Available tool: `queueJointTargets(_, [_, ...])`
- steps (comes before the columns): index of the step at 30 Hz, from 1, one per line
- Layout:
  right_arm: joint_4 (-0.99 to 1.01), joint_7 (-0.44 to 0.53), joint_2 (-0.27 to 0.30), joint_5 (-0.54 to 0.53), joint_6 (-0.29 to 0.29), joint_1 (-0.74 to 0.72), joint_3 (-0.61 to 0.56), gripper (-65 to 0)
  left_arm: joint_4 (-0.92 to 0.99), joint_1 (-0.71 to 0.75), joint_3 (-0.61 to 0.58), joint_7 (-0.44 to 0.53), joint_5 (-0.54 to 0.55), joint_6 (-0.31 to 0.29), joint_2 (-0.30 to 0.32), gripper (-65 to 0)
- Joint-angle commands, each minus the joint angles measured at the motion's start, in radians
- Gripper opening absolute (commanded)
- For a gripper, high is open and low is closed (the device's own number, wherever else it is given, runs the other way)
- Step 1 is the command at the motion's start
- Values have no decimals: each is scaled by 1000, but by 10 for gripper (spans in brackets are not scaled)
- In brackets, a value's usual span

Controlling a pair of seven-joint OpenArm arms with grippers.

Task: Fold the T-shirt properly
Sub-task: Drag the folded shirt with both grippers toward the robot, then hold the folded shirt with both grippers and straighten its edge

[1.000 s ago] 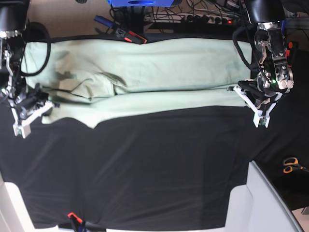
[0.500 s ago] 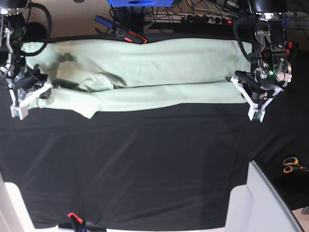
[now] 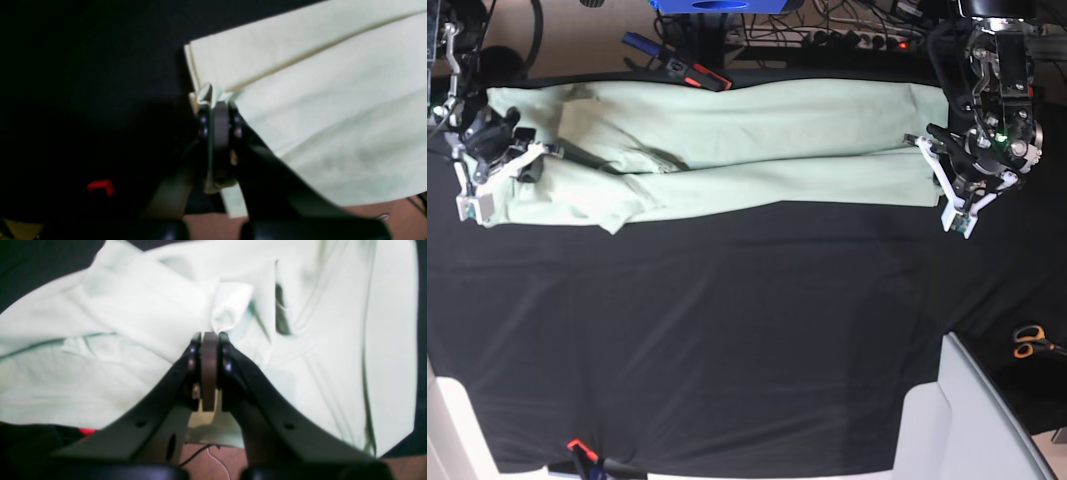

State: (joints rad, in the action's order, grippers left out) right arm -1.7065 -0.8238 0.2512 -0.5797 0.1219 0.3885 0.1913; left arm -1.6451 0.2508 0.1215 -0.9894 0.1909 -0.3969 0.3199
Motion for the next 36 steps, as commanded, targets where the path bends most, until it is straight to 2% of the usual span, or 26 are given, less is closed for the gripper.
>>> queueJointTargets(1, [-22, 17, 18, -7, 2, -3, 7, -650, -17, 2, 4, 4, -9, 3, 15, -650])
queueJointTargets(9, [-22, 17, 21, -4, 2, 19, 7, -650, -13, 3, 2, 8, -9, 2, 41, -650])
queueJointTargets(18, [-19, 22, 27, 0, 2, 14, 7, -650, -13, 2, 0, 8, -11, 2, 43, -650])
queueJointTargets(23, [-17, 48, 18, 83, 3, 17, 50, -650, -13, 8, 0, 7, -11, 3, 43, -650])
queueJointTargets(28, [-17, 47, 18, 88, 3, 22, 52, -650, -11, 9, -1, 4, -11, 3, 43, -650])
queueJointTargets(33, [-16, 47, -23, 89, 3, 31, 55, -650, -11, 9, -7, 4, -11, 8, 43, -650])
queueJointTargets(36, [-16, 47, -26, 88, 3, 33, 52, -650, -11, 9, -56, 4, -11, 10, 60, -650])
